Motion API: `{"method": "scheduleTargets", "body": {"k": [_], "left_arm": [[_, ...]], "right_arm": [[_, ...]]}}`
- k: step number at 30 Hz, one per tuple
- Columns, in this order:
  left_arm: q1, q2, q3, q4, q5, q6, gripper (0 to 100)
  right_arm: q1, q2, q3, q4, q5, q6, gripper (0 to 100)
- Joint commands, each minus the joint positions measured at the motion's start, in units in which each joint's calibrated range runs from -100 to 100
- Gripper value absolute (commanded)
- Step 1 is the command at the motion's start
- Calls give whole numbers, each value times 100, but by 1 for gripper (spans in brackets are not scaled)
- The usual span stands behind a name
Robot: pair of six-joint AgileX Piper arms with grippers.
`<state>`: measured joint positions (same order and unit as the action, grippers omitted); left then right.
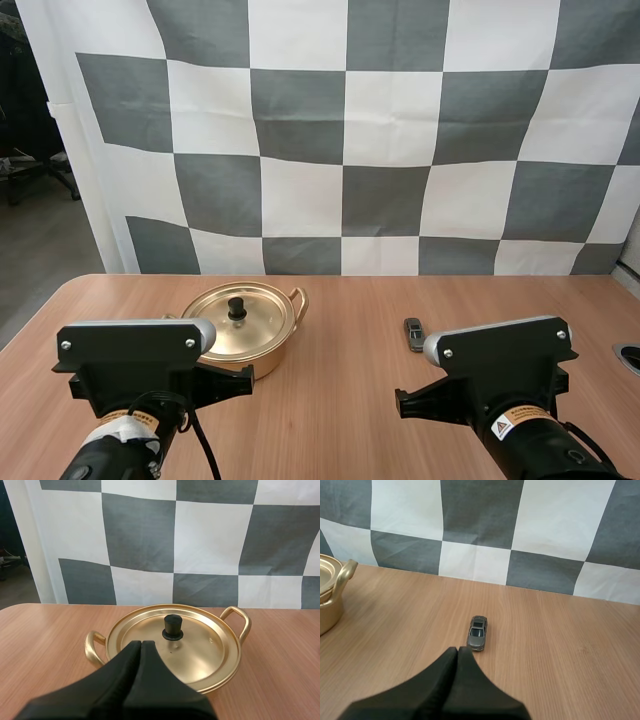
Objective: Open the pot, put the car inside, and close it
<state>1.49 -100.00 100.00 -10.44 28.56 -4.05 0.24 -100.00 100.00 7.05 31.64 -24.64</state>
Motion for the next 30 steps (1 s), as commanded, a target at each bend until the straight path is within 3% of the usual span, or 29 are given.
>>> {"method": "scheduleTargets", "body": {"k": [1, 12, 22, 30], "left_arm": [[2, 0, 0, -1, 8, -3, 0], [2, 0, 0, -1, -145, -3, 0], [2, 0, -984, -1, -126, 6, 0], [2, 0, -1998, 21, -126, 6, 0]], "right_arm": [[-2, 0, 0, 0, -1, -2, 0], [-2, 0, 0, -2, -118, -2, 0], [-2, 0, 0, -22, -2792, -2, 0], [-2, 0, -446, -45, -2337, -2, 0]]}}
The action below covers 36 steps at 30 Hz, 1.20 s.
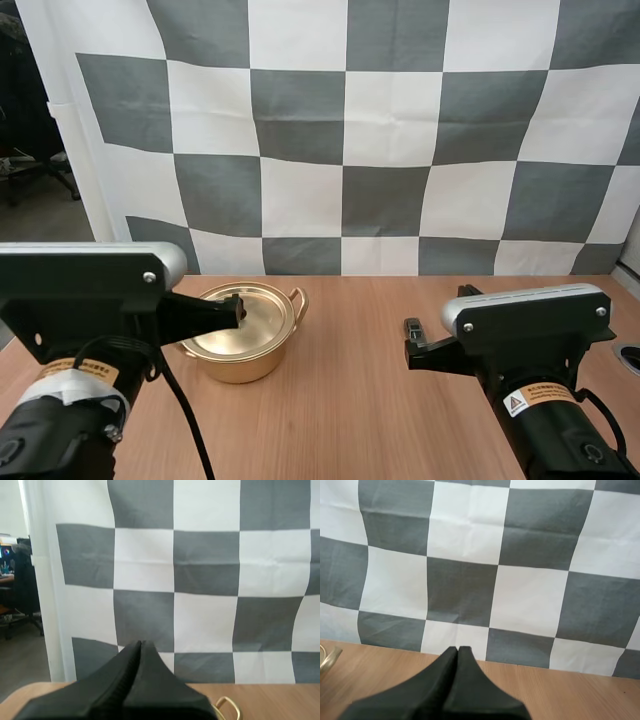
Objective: Open the pot, put the car inside, and close it
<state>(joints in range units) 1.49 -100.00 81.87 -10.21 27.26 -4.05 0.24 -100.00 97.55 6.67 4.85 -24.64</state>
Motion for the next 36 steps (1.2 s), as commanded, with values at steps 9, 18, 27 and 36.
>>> {"method": "scheduleTargets", "body": {"k": [9, 18, 27, 36], "left_arm": [[2, 0, -383, 283, 74, 6, 0], [2, 396, -443, 282, 1186, 48, 0], [2, 2813, -1588, 282, 1780, 533, 0], [2, 5296, -2912, 73, 2456, 1124, 0]], "right_arm": [[-2, 0, -1728, 5, 1662, -2, 0], [-2, 0, -2064, 352, 2260, -2, 0], [-2, 700, -2632, 412, 3268, -2, 0], [-2, 2414, -3137, 131, 3756, -255, 0]]}}
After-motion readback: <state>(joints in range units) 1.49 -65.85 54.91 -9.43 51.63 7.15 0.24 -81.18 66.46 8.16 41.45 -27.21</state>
